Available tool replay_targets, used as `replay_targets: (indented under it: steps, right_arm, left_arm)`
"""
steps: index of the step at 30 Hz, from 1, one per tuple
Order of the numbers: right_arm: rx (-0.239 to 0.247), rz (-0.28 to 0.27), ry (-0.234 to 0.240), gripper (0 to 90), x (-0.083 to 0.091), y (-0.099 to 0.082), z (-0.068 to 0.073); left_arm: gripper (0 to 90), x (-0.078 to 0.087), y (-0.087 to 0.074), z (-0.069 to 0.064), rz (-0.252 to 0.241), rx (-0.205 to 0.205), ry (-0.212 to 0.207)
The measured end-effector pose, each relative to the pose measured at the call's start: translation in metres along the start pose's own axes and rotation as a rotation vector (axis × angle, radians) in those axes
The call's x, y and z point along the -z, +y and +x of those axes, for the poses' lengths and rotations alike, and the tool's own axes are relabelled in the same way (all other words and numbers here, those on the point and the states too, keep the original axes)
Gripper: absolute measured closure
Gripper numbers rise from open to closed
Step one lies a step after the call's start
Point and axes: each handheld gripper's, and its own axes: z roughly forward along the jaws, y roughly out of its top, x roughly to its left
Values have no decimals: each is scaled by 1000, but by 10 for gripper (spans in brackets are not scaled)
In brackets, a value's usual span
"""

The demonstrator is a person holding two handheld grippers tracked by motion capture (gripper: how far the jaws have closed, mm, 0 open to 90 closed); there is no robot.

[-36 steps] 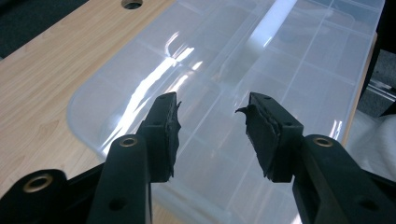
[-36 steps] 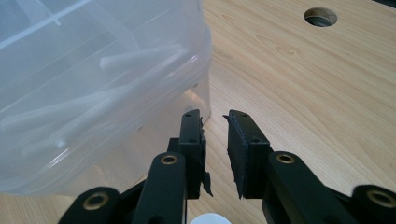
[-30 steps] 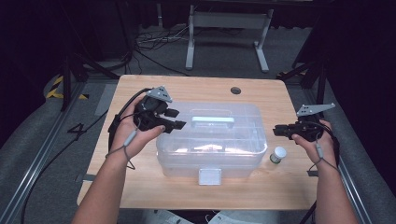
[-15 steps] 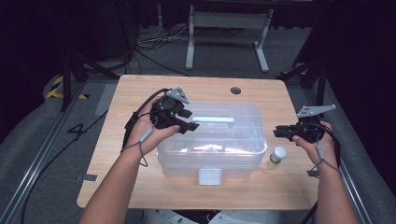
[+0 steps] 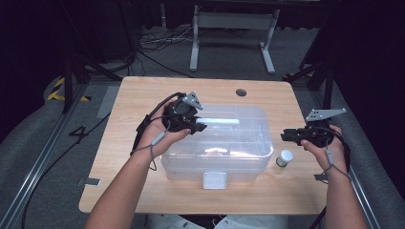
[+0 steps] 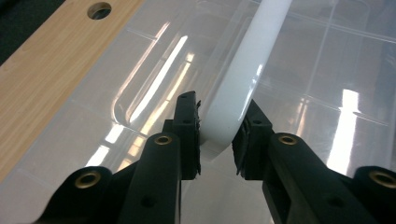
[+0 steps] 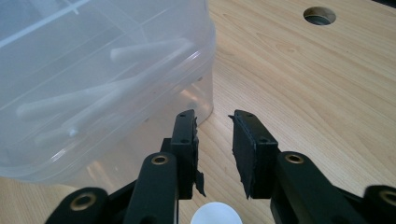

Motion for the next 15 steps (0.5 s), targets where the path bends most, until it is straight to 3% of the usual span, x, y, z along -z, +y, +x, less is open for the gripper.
replay_targets:
  steps: [5,10,15]
  right_arm:
    - [5,-9,-7,690,3,0,2]
    - [6,-23,-9,688,9,-1,3]
    - [2,-44,6,682,13,-2,4]
  left_arm:
    - [751,0,2,3,7,-10,-2]
    - [750,4,8,7,0,5,12]
    - [746,7,14,16,2,27,-16]
